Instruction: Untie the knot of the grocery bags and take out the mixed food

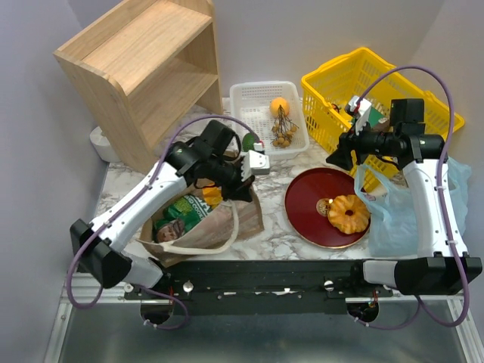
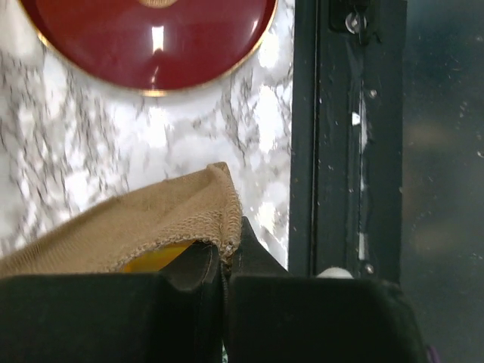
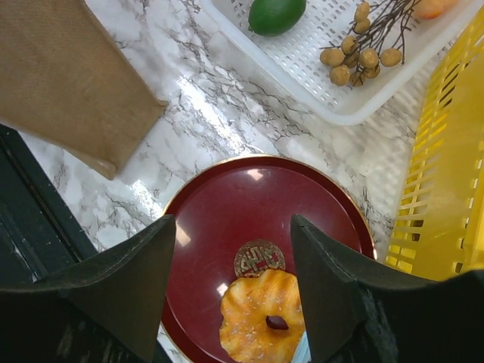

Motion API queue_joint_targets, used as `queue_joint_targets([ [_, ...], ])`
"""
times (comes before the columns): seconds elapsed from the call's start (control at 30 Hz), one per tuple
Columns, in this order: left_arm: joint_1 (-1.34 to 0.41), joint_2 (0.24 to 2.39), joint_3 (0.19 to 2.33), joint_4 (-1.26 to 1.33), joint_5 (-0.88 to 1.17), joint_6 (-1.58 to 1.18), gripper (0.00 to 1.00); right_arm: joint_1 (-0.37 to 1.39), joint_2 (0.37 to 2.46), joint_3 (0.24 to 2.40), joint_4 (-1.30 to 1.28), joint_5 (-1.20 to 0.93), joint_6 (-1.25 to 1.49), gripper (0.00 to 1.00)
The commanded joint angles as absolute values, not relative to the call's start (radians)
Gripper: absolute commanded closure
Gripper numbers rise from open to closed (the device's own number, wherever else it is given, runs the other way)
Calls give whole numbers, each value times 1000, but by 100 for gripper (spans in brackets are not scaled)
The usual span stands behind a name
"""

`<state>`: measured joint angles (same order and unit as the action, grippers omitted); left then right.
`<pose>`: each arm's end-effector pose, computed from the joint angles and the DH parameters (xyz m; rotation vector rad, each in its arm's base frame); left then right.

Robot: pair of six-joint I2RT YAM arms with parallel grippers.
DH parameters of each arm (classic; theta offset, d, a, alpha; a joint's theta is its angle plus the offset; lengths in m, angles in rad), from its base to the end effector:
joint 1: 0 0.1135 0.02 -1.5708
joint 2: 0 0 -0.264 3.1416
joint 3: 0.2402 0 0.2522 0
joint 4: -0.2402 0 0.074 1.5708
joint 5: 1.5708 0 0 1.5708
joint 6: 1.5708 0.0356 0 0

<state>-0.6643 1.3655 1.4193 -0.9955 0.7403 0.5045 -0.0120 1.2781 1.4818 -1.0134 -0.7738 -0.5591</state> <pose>0.1951 -0.1832 0.3640 1.5776 1.8355 -0.9912 0.2405 0.0220 0.4026 -0.9168 1.9722 0.5973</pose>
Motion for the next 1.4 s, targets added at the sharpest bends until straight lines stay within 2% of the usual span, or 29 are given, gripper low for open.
queue_joint_targets([
  [0.0,-781,1481,1551,-755,760,482,100,-5,1301,1503,-994,-758,-542,30],
  [0.1,-845,1554,1610,-753,723,474,97,-5,1316,1522,-992,-758,-537,30],
  [0.17,-853,1563,1632,-747,712,462,86,-5,1324,1531,-996,-756,-538,30],
  [0.2,-853,1562,1661,-750,701,456,77,-5,1325,1535,-997,-750,-538,30],
  [0.23,-853,1556,1680,-756,675,459,61,-5,1325,1539,-999,-747,-540,30],
  [0.33,-850,1525,1787,-833,585,474,40,-5,1318,1537,-1005,-774,-540,30],
  [0.4,-819,1473,1833,-865,549,459,32,-3,1304,1536,-1005,-791,-541,29],
  [0.47,-792,1422,1826,-858,452,416,20,43,1293,1537,-986,-750,-519,29],
  [0.5,-766,1372,1797,-856,395,411,16,102,1292,1545,-976,-712,-494,21],
  [0.53,-756,1350,1774,-856,344,413,12,135,1301,1557,-983,-666,-473,20],
  [0.6,-735,1303,1706,-896,232,448,11,226,1311,1595,-985,-641,-448,15],
  [0.8,-635,1269,1534,-995,166,452,9,411,1404,1675,-947,-627,-298,14],
  [0.87,-623,1266,1479,-982,149,451,9,446,1419,1655,-943,-638,-298,13],
  [0.9,-620,1259,1426,-973,141,451,9,483,1422,1643,-946,-641,-304,1],
  [1.0,-606,1265,1355,-953,107,462,10,570,1410,1579,-960,-638,-336,1],
  [1.07,-603,1272,1336,-945,78,474,18,615,1399,1527,-953,-589,-357,1],
  [1.1,-603,1278,1332,-946,72,480,25,641,1385,1511,-945,-569,-360,1],
  [1.13,-603,1279,1335,-951,72,483,41,647,1375,1496,-919,-551,-357,1],
  [1.2,-601,1282,1350,-972,115,489,64,649,1356,1477,-897,-517,-354,1],
  [1.27,-600,1281,1362,-991,182,494,100,649,1339,1485,-896,-508,-391,1],
  [1.37,-578,1278,1408,-988,271,413,100,649,1328,1532,-911,-506,-483,1],
])
